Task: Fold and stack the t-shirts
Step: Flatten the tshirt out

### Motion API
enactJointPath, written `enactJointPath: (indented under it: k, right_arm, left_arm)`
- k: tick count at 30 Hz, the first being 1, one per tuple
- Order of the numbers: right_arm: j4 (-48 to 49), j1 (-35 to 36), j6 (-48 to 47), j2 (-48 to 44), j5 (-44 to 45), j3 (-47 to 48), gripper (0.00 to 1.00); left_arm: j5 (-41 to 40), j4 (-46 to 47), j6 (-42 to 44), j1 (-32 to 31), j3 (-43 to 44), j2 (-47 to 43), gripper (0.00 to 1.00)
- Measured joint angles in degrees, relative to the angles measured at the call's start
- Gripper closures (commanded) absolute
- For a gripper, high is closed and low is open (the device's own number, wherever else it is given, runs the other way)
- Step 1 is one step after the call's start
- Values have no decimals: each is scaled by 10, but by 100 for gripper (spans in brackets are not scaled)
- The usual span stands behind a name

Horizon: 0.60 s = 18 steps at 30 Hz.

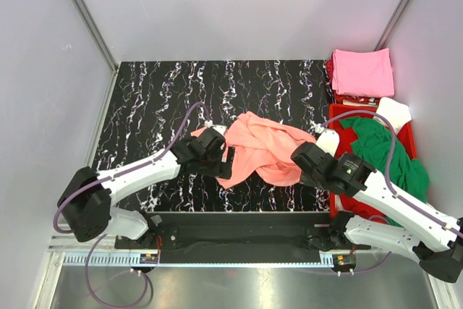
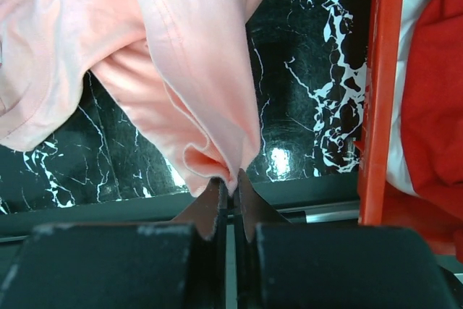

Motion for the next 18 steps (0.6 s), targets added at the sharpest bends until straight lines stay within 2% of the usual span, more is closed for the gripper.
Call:
enactJointPath:
  k: [8, 11, 14, 15, 18]
  right_arm:
    - [3, 0, 6, -1, -3, 0, 100]
    - [3, 0, 7, -1, -3, 0, 100]
    - [3, 0, 9, -1, -3, 0, 100]
    - [3, 0, 10, -1, -3, 0, 100]
    - [3, 0, 13, -1, -3, 0, 100]
  left_arm:
    - [54, 66, -25, -3, -57, 46, 26]
    - [66, 88, -29, -4, -57, 72, 38]
    - [77, 105, -35, -5, -57, 99, 78]
    - [79, 107, -35, -5, -57, 103, 100]
    - [81, 105, -33, -5, -47, 104, 100]
